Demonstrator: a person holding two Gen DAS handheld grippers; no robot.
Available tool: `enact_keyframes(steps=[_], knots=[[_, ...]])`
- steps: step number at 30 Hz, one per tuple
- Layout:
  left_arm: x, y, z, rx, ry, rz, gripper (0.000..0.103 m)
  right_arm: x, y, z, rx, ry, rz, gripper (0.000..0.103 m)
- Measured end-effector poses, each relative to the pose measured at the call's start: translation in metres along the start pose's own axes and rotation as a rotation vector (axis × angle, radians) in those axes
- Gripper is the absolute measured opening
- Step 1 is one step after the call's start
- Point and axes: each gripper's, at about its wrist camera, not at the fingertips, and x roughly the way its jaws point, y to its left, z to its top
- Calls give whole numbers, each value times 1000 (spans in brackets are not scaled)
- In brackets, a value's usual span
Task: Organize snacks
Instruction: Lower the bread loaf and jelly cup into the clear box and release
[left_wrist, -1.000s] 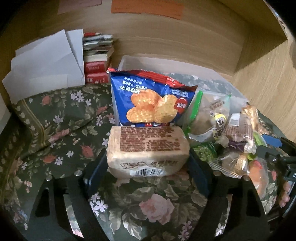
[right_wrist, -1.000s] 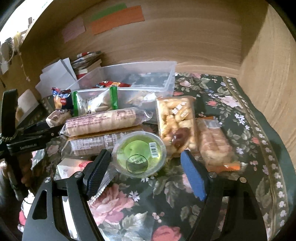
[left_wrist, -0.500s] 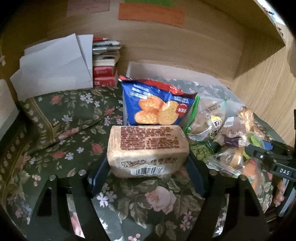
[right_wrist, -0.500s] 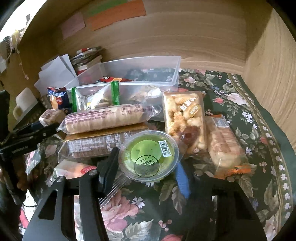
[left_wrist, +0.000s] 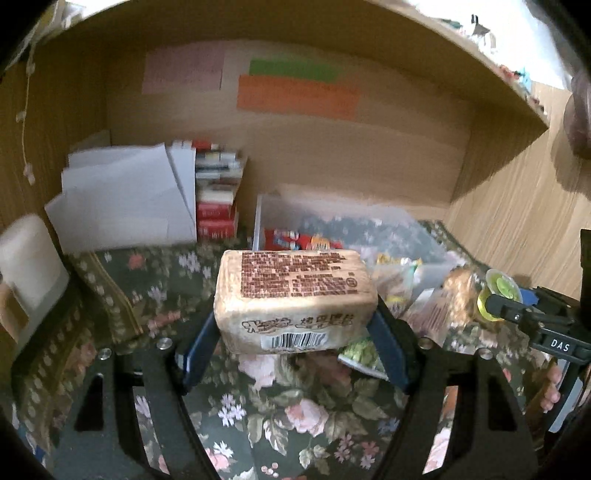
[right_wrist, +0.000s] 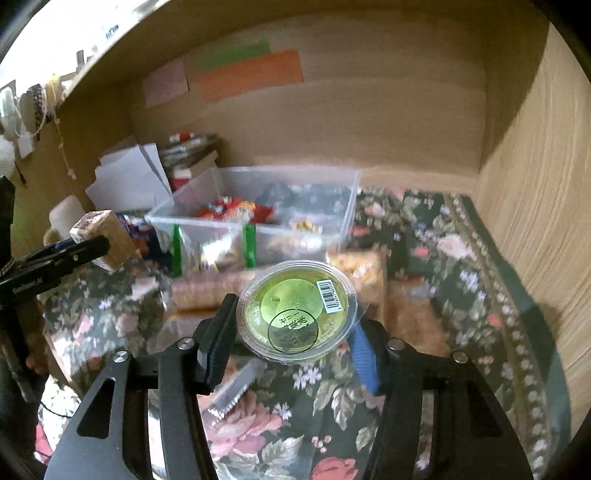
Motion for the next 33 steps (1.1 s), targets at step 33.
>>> enact_keyframes(steps=[33], knots=[[105, -11, 75, 24, 78, -7, 76, 103, 27, 84, -91, 70, 17, 53]])
